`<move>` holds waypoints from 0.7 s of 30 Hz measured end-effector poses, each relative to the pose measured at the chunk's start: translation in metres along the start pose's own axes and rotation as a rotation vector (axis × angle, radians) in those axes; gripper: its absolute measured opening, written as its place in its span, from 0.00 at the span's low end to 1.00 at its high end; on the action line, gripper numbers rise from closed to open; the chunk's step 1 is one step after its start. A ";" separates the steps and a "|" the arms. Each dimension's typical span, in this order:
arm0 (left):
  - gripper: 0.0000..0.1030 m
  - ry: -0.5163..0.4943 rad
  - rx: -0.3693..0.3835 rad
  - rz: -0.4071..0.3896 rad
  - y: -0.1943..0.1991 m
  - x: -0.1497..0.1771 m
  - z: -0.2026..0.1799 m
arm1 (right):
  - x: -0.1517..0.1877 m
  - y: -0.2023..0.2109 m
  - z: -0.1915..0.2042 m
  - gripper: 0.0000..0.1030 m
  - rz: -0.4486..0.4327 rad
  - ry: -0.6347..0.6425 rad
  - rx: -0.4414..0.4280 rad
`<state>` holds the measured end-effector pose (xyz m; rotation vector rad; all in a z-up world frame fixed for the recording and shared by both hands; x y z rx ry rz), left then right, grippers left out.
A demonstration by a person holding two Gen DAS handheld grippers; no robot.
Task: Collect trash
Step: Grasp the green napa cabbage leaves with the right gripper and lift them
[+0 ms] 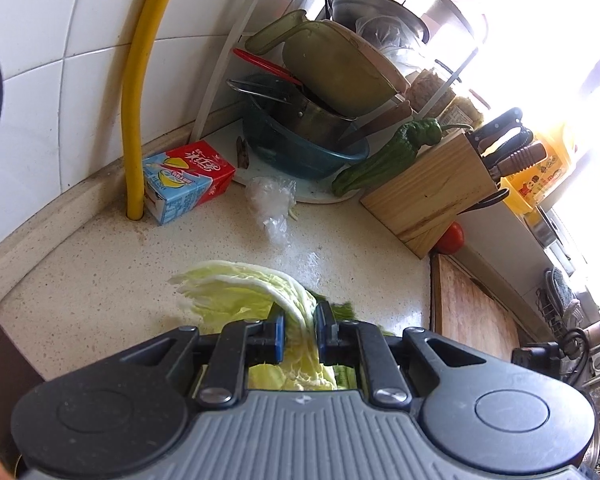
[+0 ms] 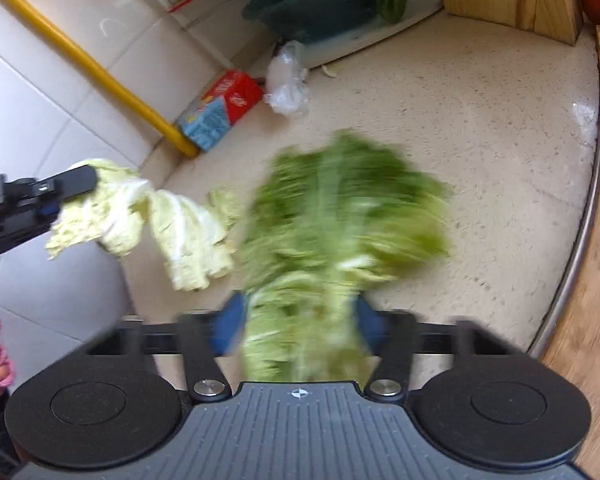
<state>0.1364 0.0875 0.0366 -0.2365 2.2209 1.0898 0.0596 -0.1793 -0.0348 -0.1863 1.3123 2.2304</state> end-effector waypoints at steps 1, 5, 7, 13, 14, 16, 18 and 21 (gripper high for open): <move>0.10 -0.007 0.004 0.004 0.000 0.001 -0.001 | -0.001 0.000 -0.004 0.13 0.003 -0.010 -0.022; 0.10 -0.028 0.017 0.006 0.004 0.004 -0.006 | -0.005 -0.002 -0.022 0.13 0.030 -0.147 -0.133; 0.10 -0.026 0.020 -0.001 0.008 0.004 -0.008 | -0.006 0.004 -0.037 0.12 0.000 -0.280 -0.306; 0.10 -0.017 -0.009 -0.039 0.020 0.001 -0.014 | -0.017 0.027 -0.042 0.12 -0.077 -0.396 -0.550; 0.10 -0.013 -0.009 -0.047 0.023 0.000 -0.016 | -0.019 0.032 -0.042 0.12 -0.082 -0.406 -0.586; 0.10 -0.010 -0.010 -0.065 0.028 0.000 -0.019 | -0.026 0.040 -0.035 0.12 -0.103 -0.399 -0.644; 0.10 -0.007 -0.016 -0.088 0.035 -0.001 -0.022 | -0.033 0.048 -0.030 0.12 -0.119 -0.385 -0.694; 0.10 0.001 -0.022 -0.127 0.045 -0.002 -0.028 | -0.046 0.058 -0.021 0.12 -0.123 -0.355 -0.766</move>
Point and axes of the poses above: each gripper's, at about its wrist camera, not at the fingertips, and y roughly against the way its jaws point, z to its left, x to its underside, the point moved 1 cm from there along -y, roughly the way its jaws point, and after that the axes turned 3 degrees about -y, right-handed, at the moved point
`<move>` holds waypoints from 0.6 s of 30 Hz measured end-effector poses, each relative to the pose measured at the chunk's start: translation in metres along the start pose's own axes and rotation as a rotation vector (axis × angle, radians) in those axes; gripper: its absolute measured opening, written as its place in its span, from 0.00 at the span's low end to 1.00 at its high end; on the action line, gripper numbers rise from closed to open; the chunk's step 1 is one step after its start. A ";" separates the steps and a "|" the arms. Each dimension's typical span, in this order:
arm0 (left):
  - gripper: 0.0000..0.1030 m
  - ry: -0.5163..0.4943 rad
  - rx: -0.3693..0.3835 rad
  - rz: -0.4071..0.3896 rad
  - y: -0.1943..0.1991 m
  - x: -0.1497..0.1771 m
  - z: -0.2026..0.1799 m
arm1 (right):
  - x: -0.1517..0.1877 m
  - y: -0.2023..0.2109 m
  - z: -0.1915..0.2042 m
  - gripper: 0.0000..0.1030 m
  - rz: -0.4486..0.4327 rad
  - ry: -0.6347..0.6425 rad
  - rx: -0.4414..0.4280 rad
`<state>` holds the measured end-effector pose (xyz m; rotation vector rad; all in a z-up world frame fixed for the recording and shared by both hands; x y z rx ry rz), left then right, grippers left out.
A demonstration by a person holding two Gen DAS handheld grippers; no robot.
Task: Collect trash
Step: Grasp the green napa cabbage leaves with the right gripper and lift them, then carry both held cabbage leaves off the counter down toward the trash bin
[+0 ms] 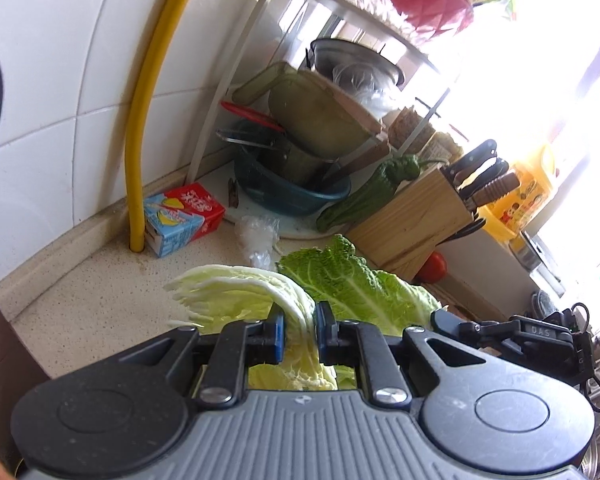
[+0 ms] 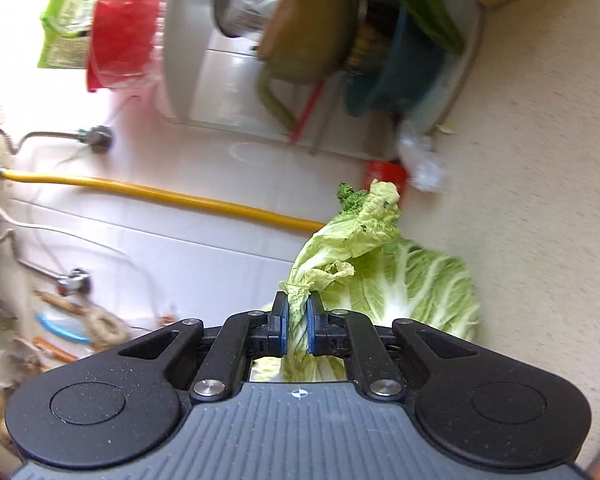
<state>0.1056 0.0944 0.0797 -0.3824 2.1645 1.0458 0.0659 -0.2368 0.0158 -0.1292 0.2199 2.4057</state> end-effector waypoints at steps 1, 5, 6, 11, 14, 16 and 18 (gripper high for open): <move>0.10 0.005 -0.008 -0.013 0.003 -0.001 -0.002 | -0.003 -0.001 0.006 0.12 0.008 0.020 -0.015; 0.10 0.019 -0.062 -0.069 0.019 -0.004 -0.009 | -0.016 -0.005 0.018 0.12 0.041 0.045 -0.086; 0.10 0.024 -0.081 -0.084 0.023 -0.004 -0.010 | -0.019 -0.009 0.021 0.12 0.056 0.054 -0.103; 0.10 0.046 -0.158 -0.153 0.047 -0.003 -0.014 | -0.027 -0.027 0.039 0.12 0.139 0.116 -0.196; 0.10 0.063 -0.187 -0.186 0.062 0.001 -0.012 | -0.028 -0.041 0.052 0.12 0.179 0.132 -0.239; 0.10 0.066 -0.206 -0.204 0.071 0.003 -0.011 | -0.026 -0.050 0.062 0.12 0.207 0.156 -0.266; 0.10 0.067 -0.219 -0.229 0.083 0.007 -0.009 | -0.021 -0.058 0.073 0.12 0.232 0.182 -0.289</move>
Point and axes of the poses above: each gripper's, at about its wrist camera, not at the fingertips, and y roughly against the way its jaws point, z to its left, x to its underside, the point moved 1 cm from there along -y, roughly the way its jaws point, and after that the axes turned 3 degrees about -y, right-handed, at the moved point
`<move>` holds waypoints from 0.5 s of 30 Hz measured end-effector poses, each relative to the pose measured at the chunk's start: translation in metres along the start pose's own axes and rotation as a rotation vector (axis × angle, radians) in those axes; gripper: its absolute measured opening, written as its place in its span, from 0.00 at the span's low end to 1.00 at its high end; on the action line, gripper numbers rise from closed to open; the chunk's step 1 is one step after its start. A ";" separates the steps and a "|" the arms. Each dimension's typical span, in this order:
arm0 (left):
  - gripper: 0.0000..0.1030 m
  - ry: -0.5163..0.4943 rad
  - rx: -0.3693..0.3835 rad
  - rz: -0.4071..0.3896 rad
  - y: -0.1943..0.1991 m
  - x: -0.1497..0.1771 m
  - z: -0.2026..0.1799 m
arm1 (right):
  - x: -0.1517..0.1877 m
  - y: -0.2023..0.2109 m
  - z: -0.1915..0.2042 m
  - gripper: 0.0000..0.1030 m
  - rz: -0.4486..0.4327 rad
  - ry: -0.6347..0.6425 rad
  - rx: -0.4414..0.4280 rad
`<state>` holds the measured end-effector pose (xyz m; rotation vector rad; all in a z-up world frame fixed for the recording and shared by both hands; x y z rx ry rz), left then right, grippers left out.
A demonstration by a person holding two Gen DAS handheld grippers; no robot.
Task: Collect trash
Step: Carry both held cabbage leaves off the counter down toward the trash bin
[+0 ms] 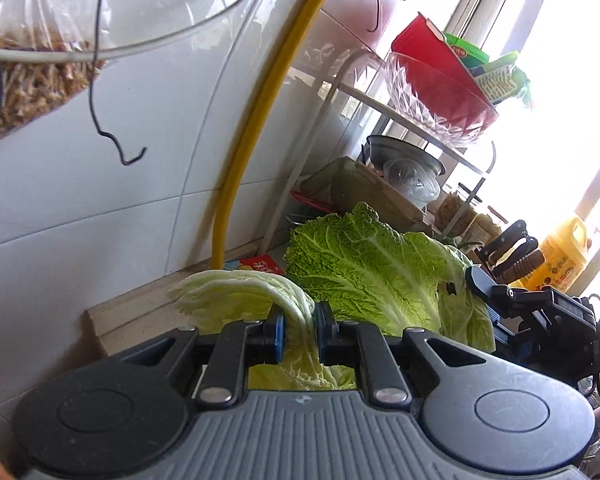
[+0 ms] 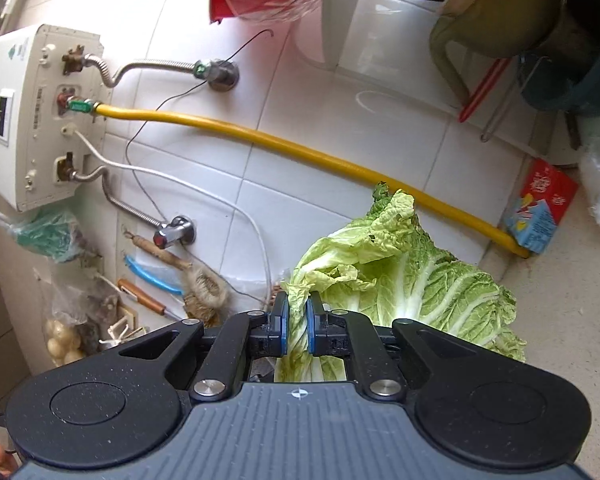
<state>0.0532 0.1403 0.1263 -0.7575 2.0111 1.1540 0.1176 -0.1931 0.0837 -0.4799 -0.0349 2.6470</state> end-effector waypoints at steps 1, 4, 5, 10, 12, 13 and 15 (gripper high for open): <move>0.10 0.004 -0.004 -0.010 0.005 0.000 0.003 | 0.002 -0.005 0.003 0.12 0.010 0.008 -0.009; 0.10 0.021 -0.015 -0.037 0.022 0.004 0.015 | 0.010 -0.022 0.010 0.12 0.041 0.016 -0.032; 0.10 0.030 -0.024 -0.045 0.028 0.006 0.019 | 0.013 -0.028 0.012 0.12 0.051 0.011 -0.038; 0.10 0.070 -0.092 -0.085 0.066 0.016 0.037 | 0.033 -0.060 0.017 0.12 0.134 -0.002 -0.061; 0.10 0.081 -0.123 -0.102 0.081 0.021 0.043 | 0.040 -0.072 0.018 0.12 0.164 -0.009 -0.068; 0.10 0.090 -0.137 -0.109 0.086 0.023 0.046 | 0.043 -0.077 0.017 0.12 0.183 -0.012 -0.069; 0.10 0.111 -0.162 -0.114 0.096 0.029 0.054 | 0.050 -0.089 0.015 0.12 0.219 -0.026 -0.068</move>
Point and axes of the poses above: each gripper's, at about its wrist camera, not at the fingertips, and y roughly against the way its jaws point, z to its left, x to its underside, the point moved 1 cm from there along -y, roughly the way its jaws point, and after that the axes turned 3 degrees about -y, right-handed, at the moved point
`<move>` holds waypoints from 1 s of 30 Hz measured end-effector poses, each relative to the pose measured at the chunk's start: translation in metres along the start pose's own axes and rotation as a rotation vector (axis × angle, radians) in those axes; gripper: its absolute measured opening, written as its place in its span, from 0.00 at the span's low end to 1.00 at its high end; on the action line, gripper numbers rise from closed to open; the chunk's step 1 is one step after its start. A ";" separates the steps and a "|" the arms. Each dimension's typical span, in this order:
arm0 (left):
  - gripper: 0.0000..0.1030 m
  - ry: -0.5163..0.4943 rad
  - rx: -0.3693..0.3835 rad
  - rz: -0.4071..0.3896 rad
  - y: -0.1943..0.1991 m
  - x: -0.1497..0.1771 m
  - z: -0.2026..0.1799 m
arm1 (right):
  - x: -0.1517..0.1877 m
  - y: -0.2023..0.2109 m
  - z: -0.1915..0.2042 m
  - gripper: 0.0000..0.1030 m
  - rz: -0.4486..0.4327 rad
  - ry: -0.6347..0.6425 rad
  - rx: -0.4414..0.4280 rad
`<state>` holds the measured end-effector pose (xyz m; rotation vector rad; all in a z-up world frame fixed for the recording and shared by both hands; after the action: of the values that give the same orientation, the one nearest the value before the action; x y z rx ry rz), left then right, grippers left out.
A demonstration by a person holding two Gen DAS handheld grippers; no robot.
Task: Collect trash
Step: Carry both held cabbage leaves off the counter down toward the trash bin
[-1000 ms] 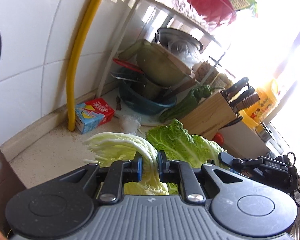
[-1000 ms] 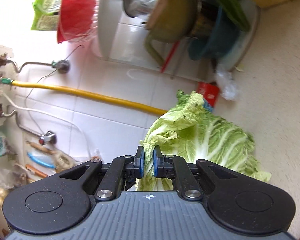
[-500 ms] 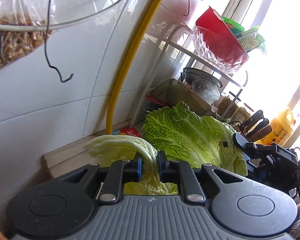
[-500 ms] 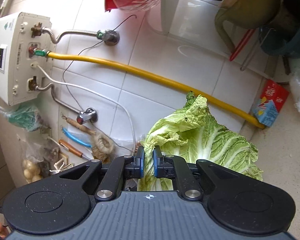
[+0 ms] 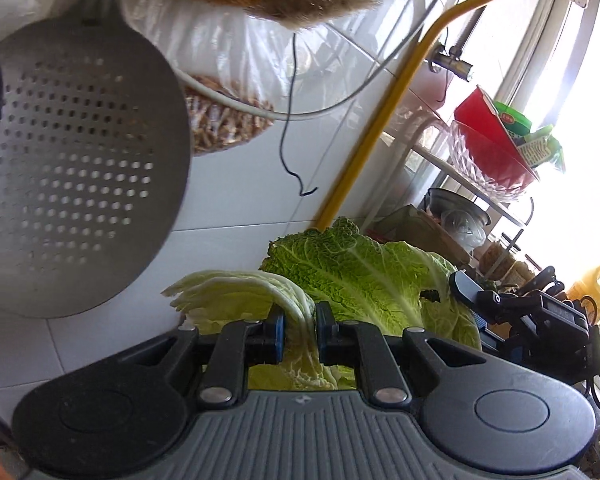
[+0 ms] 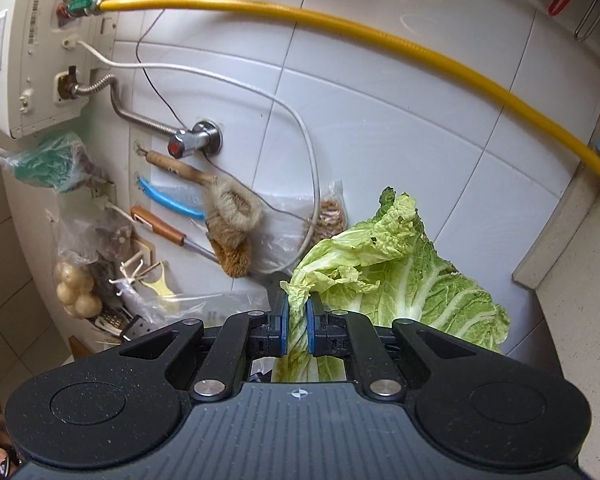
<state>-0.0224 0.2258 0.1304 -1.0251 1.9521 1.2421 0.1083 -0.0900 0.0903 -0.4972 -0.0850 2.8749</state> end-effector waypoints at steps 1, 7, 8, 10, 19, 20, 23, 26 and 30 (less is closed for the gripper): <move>0.10 0.008 -0.012 -0.001 0.004 0.002 0.003 | 0.002 -0.007 -0.001 0.12 0.019 -0.006 -0.003; 0.10 0.062 -0.079 -0.007 0.021 0.016 0.025 | 0.016 -0.041 -0.010 0.12 0.107 -0.036 -0.012; 0.10 0.072 -0.086 -0.008 0.023 0.017 0.027 | 0.018 -0.045 -0.012 0.12 0.117 -0.042 -0.009; 0.10 0.080 -0.096 -0.010 0.027 0.020 0.032 | 0.023 -0.053 -0.014 0.12 0.138 -0.048 -0.009; 0.10 0.131 -0.132 0.018 0.024 0.043 0.056 | 0.040 -0.081 -0.037 0.12 0.206 -0.095 0.041; 0.10 0.137 -0.143 0.026 0.022 0.047 0.059 | 0.042 -0.084 -0.040 0.12 0.215 -0.099 0.050; 0.10 0.166 -0.151 0.051 0.018 0.057 0.070 | 0.050 -0.094 -0.054 0.12 0.245 -0.127 0.080; 0.10 0.189 -0.160 0.074 0.013 0.066 0.080 | 0.058 -0.104 -0.066 0.12 0.274 -0.139 0.115; 0.10 0.198 -0.179 0.099 0.007 0.075 0.089 | 0.064 -0.111 -0.074 0.13 0.294 -0.139 0.150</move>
<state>-0.0603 0.2884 0.0393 -1.1922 2.0917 1.4384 0.0975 0.0338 0.0098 -0.3032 0.1965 3.1677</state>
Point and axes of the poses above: each gripper's, at about its wrist camera, not at the fingertips, and y roughly against the way its jaws point, z to its left, x to its underside, the point moved 1 cm from there along -y, roughly the way its jaws point, and after that the axes turned 3 degrees about -y, right-handed, at the moved point
